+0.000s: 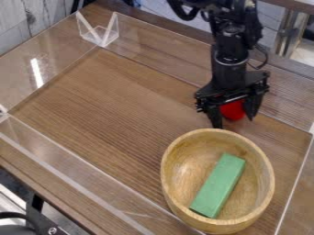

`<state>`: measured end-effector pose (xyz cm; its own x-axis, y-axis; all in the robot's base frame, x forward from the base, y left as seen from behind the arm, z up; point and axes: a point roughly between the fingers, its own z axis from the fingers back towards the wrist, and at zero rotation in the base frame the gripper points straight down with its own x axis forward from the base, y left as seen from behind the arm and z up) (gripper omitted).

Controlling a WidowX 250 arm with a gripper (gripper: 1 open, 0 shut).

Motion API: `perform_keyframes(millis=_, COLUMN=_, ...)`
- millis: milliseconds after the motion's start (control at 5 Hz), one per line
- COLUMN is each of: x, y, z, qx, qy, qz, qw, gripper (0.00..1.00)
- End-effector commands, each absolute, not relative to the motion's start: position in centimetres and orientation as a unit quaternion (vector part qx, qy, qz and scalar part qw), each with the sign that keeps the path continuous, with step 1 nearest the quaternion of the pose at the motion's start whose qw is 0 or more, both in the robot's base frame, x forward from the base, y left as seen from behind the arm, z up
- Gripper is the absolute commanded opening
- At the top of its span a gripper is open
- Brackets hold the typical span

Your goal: Move the red fruit to the left

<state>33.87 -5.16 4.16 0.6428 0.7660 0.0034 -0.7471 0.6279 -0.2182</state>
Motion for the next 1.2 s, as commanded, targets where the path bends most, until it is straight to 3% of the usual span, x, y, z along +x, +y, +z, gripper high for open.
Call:
perform_keyframes(millis=0, x=34.6, y=-4.3, z=6.0, qx=-0.117, qy=-0.075, qz=0.424, qw=0.895, gripper=1.00)
perform_keyframes(millis=200, x=35.0, y=-3.0, z=6.8, qx=-0.118, qy=-0.084, qz=0.450, qw=0.881, gripper=1.00)
perform_keyframes(millis=400, x=35.4, y=-2.3, z=7.7, qx=-0.122, qy=-0.088, qz=0.461, qw=0.875, gripper=0.00)
perform_keyframes(millis=600, x=36.1, y=-2.6, z=6.7, qx=-0.122, qy=-0.090, qz=0.464, qw=0.873, gripper=0.00)
perform_keyframes(millis=800, x=36.5, y=-3.0, z=5.8, qx=-0.118, qy=-0.090, qz=0.467, qw=0.872, gripper=1.00)
perform_keyframes(millis=1000, x=36.8, y=-3.7, z=5.3, qx=-0.114, qy=-0.086, qz=0.456, qw=0.878, gripper=1.00)
